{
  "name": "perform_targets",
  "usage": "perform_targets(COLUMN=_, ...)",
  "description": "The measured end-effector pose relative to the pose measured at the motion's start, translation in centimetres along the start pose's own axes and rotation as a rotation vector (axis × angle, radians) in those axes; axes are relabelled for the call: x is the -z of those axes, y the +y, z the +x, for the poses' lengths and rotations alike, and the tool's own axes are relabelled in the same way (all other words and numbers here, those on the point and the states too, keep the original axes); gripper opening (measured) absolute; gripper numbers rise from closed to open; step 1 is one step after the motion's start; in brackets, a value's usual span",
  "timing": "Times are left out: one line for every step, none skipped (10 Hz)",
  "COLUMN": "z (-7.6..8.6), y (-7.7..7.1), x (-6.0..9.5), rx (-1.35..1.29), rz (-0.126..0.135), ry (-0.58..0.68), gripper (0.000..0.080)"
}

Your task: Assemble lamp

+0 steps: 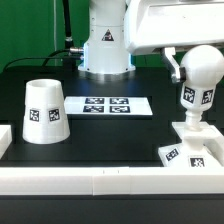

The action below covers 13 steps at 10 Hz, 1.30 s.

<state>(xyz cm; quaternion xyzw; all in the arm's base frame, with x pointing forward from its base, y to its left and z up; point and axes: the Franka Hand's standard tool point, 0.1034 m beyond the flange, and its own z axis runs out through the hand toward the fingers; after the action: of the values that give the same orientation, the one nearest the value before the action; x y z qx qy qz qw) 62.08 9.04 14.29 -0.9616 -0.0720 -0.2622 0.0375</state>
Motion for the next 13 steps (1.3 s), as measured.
perform_targets(z=-0.08, y=0.0, x=-0.09, rx=0.0, rz=0.0, ry=-0.002, gripper=0.0574)
perform_targets(z=-0.38, y=-0.02, x=-0.36, rx=0.0, rz=0.001, ry=-0.008, gripper=0.0574)
perform_targets(z=-0.57, y=-0.07, x=-0.55, rx=0.0, rz=0.001, ry=-0.011, gripper=0.0574)
perform_targets(z=-0.55, y=-0.1, x=-0.58, rx=0.001, rz=0.001, ry=-0.009, gripper=0.0574)
perform_targets(z=-0.52, y=-0.19, x=-0.61, rx=0.002, rz=0.001, ry=-0.007, gripper=0.0574)
perform_targets(z=-0.5, y=-0.33, x=-0.65, rx=0.004, rz=0.003, ry=-0.007, gripper=0.0574)
perform_targets(z=-0.48, y=-0.37, x=-0.68, rx=0.004, rz=0.003, ry=-0.006, gripper=0.0574)
perform_targets(z=-0.43, y=-0.33, x=-0.72, rx=0.004, rz=0.001, ry=-0.001, gripper=0.0574)
perform_targets(z=-0.39, y=-0.32, x=-0.77, rx=0.004, rz=0.0, ry=0.005, gripper=0.0574)
perform_targets(z=-0.34, y=-0.3, x=-0.81, rx=0.005, rz=-0.002, ry=0.012, gripper=0.0574)
perform_targets(z=-0.27, y=-0.25, x=-0.87, rx=0.005, rz=-0.005, ry=0.02, gripper=0.0574)
perform_targets(z=-0.25, y=-0.25, x=-0.88, rx=0.005, rz=-0.004, ry=0.019, gripper=0.0574)
perform_targets(z=-0.14, y=-0.28, x=-0.89, rx=0.005, rz=-0.003, ry=0.017, gripper=0.0574)
